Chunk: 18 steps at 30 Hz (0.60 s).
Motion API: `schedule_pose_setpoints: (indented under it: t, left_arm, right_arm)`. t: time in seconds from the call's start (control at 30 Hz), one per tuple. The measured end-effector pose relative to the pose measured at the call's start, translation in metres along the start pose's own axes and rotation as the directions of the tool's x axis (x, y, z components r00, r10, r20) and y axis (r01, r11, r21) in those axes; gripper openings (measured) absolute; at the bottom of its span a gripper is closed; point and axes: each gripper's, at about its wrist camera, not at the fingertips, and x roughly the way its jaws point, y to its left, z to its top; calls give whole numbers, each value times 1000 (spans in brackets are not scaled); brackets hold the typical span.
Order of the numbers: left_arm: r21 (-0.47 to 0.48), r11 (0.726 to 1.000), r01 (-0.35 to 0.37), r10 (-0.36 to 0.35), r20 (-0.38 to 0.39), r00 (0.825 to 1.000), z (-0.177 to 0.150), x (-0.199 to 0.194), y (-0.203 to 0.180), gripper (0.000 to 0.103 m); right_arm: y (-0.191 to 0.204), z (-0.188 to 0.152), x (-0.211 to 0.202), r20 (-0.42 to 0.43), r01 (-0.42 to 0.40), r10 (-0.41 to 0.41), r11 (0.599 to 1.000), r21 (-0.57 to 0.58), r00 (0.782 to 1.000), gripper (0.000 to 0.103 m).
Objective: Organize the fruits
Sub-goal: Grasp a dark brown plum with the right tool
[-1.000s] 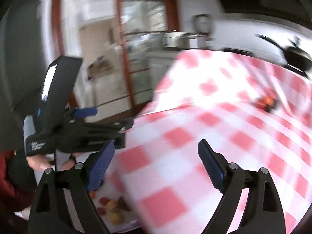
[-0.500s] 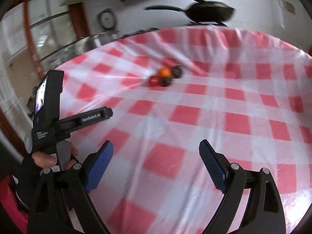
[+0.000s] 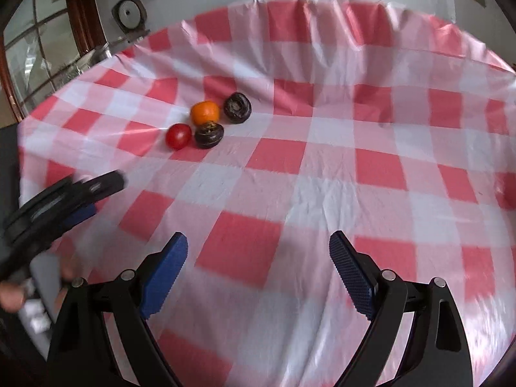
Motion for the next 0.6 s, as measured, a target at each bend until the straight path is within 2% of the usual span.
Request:
schedule_pose_setpoints:
  t: [0.3, 0.4, 0.5, 0.6]
  left_arm:
    - [-15, 999, 38, -37, 30, 999, 0, -8, 2, 101]
    - [-24, 999, 44, -43, 39, 998, 0, -10, 3, 101]
    - [-28, 999, 43, -42, 41, 998, 0, -10, 3, 101]
    - [-28, 998, 47, -46, 41, 998, 0, -10, 3, 101]
  right_arm:
    - [7, 63, 60, -4, -30, 30, 999, -40, 1000, 87]
    - [18, 82, 83, -33, -32, 29, 997, -65, 999, 86]
    - [34, 89, 98, -79, -62, 55, 993, -97, 995, 83]
    - [51, 91, 105, -81, -58, 46, 987, -153, 996, 77]
